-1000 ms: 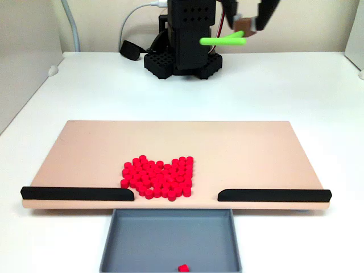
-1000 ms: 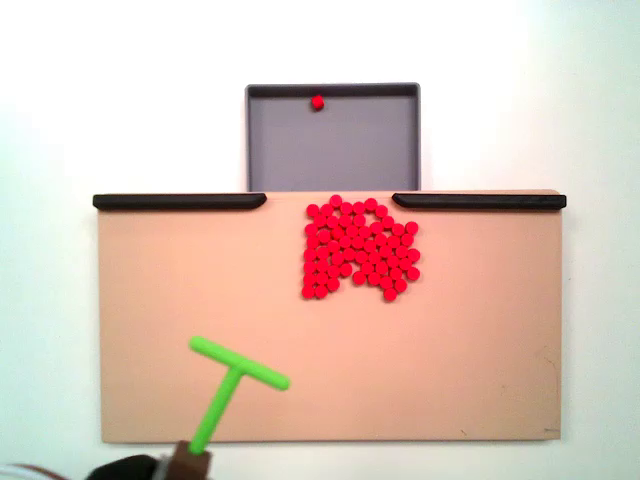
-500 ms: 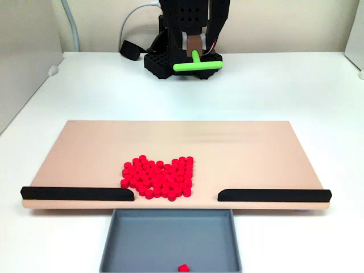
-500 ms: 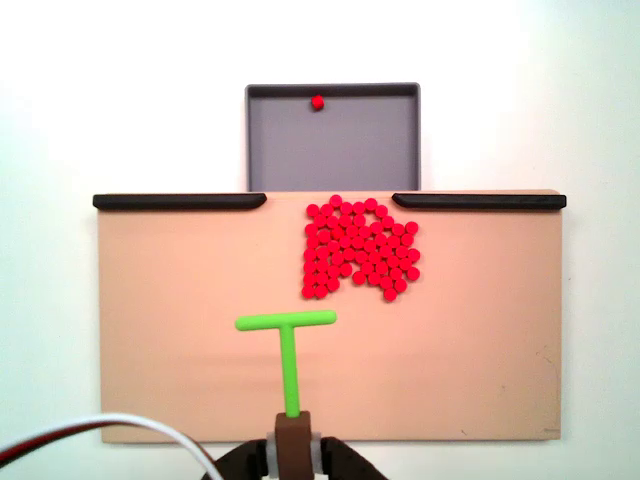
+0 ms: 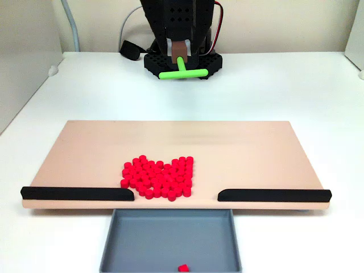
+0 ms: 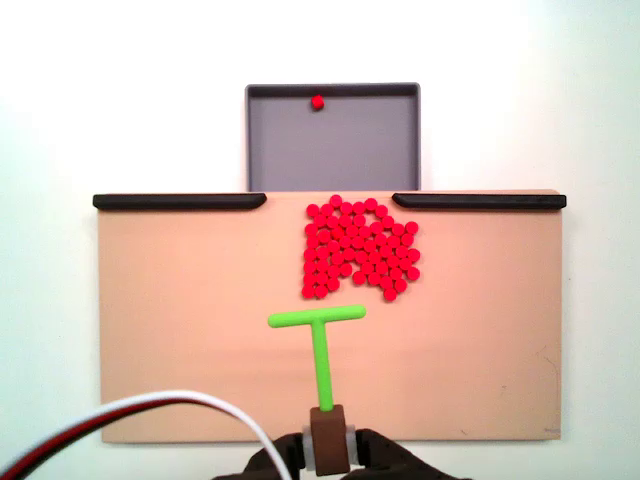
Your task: Gather the left side granules
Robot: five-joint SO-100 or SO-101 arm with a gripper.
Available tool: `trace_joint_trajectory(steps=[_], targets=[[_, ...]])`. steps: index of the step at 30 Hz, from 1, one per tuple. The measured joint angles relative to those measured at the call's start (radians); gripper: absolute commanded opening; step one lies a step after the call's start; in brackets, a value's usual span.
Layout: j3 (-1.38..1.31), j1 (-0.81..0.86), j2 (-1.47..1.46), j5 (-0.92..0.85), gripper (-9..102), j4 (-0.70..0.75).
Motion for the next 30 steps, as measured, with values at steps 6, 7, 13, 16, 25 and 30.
trace_joint_trajectory(steps=[6, 7, 13, 16, 25, 30], targets=[[0.000, 0.000, -0.011, 0.023, 0, -0.002], [0.000, 0.000, -0.011, 0.034, 0, -0.002], [0.000, -0.002, -0.018, 0.107, 0, -0.002], [0.000, -0.008, -0.038, 0.140, 0, -0.005], [0.000, -0.008, -0.043, 0.153, 0, -0.006], [0.000, -0.008, -0.055, 0.153, 0, -0.006]])
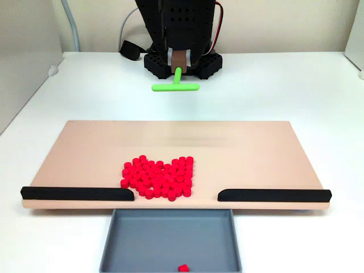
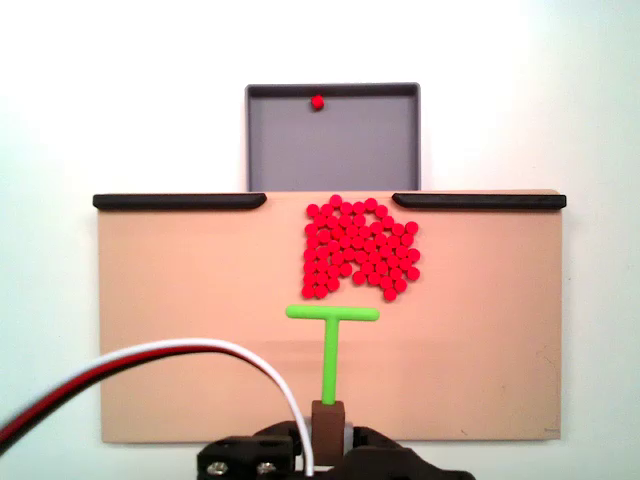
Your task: Gather the left side granules
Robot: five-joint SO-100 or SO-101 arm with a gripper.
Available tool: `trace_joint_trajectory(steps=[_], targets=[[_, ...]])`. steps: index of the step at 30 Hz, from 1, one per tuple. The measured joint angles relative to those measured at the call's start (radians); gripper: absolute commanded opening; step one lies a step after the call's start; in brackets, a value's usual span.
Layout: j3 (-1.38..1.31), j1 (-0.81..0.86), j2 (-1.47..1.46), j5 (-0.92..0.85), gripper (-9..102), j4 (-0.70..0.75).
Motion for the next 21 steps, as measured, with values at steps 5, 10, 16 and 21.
trace_joint_trajectory(steps=[5, 10, 16, 21], targets=[[0.000, 0.000, 0.000, 0.000, 0, -0.003], [0.000, 0.000, 0.000, 0.000, 0, -0.003], [0.000, 0.000, 0.000, 0.000, 0, -0.003], [0.000, -0.012, 0.000, 0.003, 0, -0.003]])
